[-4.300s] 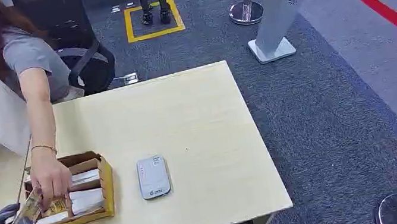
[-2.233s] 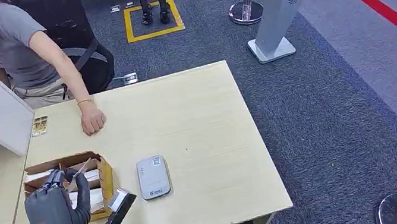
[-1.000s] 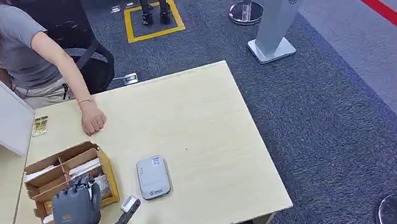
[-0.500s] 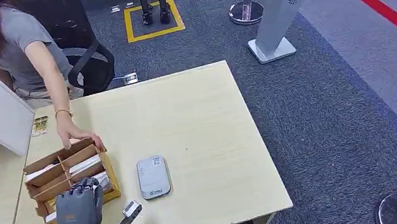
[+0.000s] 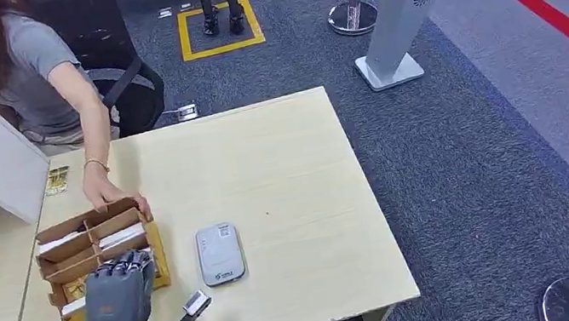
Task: Pass the card to the sensor for recognition and then transmit it.
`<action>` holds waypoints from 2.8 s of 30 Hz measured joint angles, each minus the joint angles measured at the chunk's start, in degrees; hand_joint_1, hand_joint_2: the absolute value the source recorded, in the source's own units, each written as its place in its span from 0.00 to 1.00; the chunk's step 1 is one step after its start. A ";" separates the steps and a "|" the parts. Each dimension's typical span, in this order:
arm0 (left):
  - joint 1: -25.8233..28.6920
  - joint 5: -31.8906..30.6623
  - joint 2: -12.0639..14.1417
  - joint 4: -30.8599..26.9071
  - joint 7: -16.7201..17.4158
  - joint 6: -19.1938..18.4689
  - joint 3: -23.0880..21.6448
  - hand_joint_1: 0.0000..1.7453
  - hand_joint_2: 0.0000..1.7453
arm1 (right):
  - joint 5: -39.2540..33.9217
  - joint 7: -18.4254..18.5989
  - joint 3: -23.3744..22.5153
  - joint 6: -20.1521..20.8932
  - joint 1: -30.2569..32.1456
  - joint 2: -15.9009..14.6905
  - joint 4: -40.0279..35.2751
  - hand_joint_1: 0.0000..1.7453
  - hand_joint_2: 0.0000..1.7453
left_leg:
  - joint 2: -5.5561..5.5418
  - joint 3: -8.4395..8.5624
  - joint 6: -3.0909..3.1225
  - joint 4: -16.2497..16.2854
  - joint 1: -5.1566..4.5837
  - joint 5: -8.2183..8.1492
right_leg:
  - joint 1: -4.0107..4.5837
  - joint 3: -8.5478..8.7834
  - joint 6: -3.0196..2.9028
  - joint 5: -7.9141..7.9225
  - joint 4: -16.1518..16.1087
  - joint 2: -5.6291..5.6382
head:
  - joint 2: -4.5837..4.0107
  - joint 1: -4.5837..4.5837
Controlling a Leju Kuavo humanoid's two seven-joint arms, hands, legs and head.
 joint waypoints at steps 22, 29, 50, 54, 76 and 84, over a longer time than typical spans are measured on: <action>-3.59 0.00 3.32 -0.02 0.54 0.00 -6.84 1.00 1.00 | 0.13 -0.02 0.26 -0.15 -0.32 -0.04 0.09 0.00 0.00 | 0.01 0.00 0.00 0.00 -0.01 0.00 | 0.00 0.00 0.00 0.00 0.00 0.01 | 0.00 -0.02; -3.98 0.00 3.19 1.45 -0.14 0.00 -7.25 1.00 1.00 | 0.13 0.09 0.33 -0.11 -0.33 -0.09 0.09 0.00 0.00 | 0.01 -0.01 0.00 0.00 -0.01 0.00 | 0.00 -0.01 0.00 0.00 0.00 0.02 | 0.00 -0.02; -7.05 0.00 1.88 3.46 -1.14 0.00 -9.91 1.00 1.00 | 0.13 0.46 2.01 0.04 -0.40 -0.11 0.11 0.00 0.00 | 0.00 -0.01 0.00 0.00 -0.02 0.00 | 0.00 0.00 0.00 0.00 0.00 0.01 | 0.00 -0.02; -8.11 0.00 1.53 3.70 -1.56 0.00 -11.05 1.00 1.00 | 0.13 0.42 2.29 0.09 -0.45 -0.11 0.13 0.00 0.00 | 0.01 -0.01 0.00 0.00 -0.02 0.00 | -0.01 0.00 0.00 0.00 0.00 0.01 | 0.00 -0.02; -9.53 0.39 -3.50 8.33 -12.97 0.00 -10.40 1.00 1.00 | 0.13 0.52 4.13 1.03 -1.12 -0.11 0.48 0.00 0.00 | 0.01 -0.02 0.00 0.01 -0.03 0.00 | -0.02 0.00 0.01 0.00 0.00 0.01 | 0.00 -0.02; -9.74 0.15 -4.75 10.43 -13.25 0.00 -9.92 1.00 1.00 | 0.13 0.63 4.68 1.09 -1.49 -0.11 0.48 0.00 0.00 | 0.00 -0.02 0.00 0.01 -0.02 0.00 | -0.02 -0.01 0.01 0.00 0.00 0.01 | 0.00 -0.02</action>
